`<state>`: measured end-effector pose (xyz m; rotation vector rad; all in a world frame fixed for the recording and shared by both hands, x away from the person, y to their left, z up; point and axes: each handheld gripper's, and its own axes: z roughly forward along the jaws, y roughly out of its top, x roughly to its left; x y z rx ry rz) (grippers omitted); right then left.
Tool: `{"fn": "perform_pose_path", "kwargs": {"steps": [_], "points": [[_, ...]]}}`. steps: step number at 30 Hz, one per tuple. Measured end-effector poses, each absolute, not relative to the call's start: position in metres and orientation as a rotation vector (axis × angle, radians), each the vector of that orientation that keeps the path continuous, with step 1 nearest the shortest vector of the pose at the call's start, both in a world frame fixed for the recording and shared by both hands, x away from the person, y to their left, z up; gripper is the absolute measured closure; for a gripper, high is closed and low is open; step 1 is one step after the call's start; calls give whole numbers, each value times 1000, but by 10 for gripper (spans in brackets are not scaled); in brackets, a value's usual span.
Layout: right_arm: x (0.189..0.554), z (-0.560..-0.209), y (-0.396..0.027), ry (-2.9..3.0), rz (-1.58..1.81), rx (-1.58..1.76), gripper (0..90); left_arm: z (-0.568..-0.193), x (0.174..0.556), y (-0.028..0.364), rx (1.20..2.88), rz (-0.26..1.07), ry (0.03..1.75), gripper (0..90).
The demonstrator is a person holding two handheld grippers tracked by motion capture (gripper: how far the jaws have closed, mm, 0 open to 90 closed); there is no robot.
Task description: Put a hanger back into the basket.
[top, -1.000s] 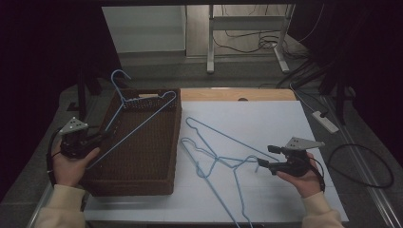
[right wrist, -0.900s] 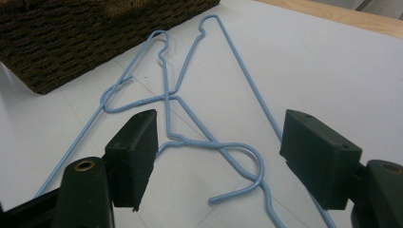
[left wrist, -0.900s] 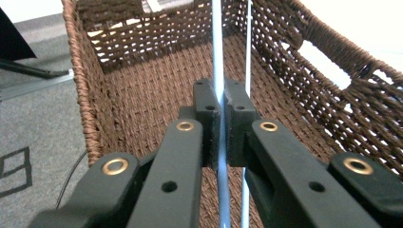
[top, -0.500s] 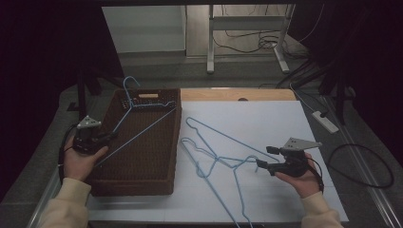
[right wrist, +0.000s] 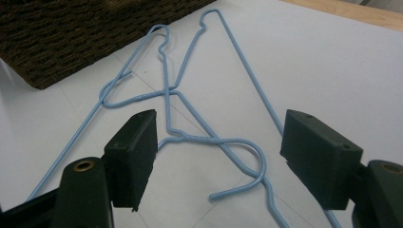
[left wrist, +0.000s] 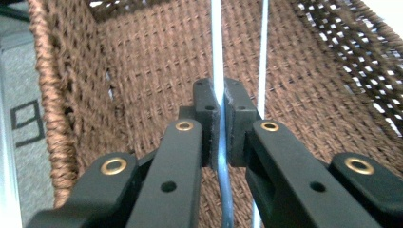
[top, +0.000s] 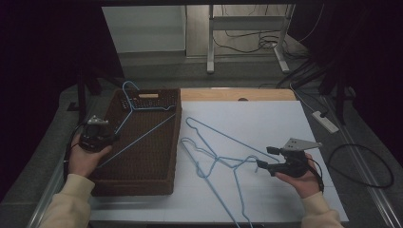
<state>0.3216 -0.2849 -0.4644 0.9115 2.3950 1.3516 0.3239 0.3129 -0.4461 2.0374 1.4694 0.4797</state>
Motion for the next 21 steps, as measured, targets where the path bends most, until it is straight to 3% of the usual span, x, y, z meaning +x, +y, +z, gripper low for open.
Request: {"fn": "perform_pose_path", "kwargs": {"steps": [13, 21], "points": [[322, -466, -284, 2399, 1351, 905, 283, -451, 332, 309, 2099, 472, 1588, 847], [321, -465, -285, 2389, 1348, 909, 283, -464, 338, 301, 2245, 476, 1630, 815]]}}
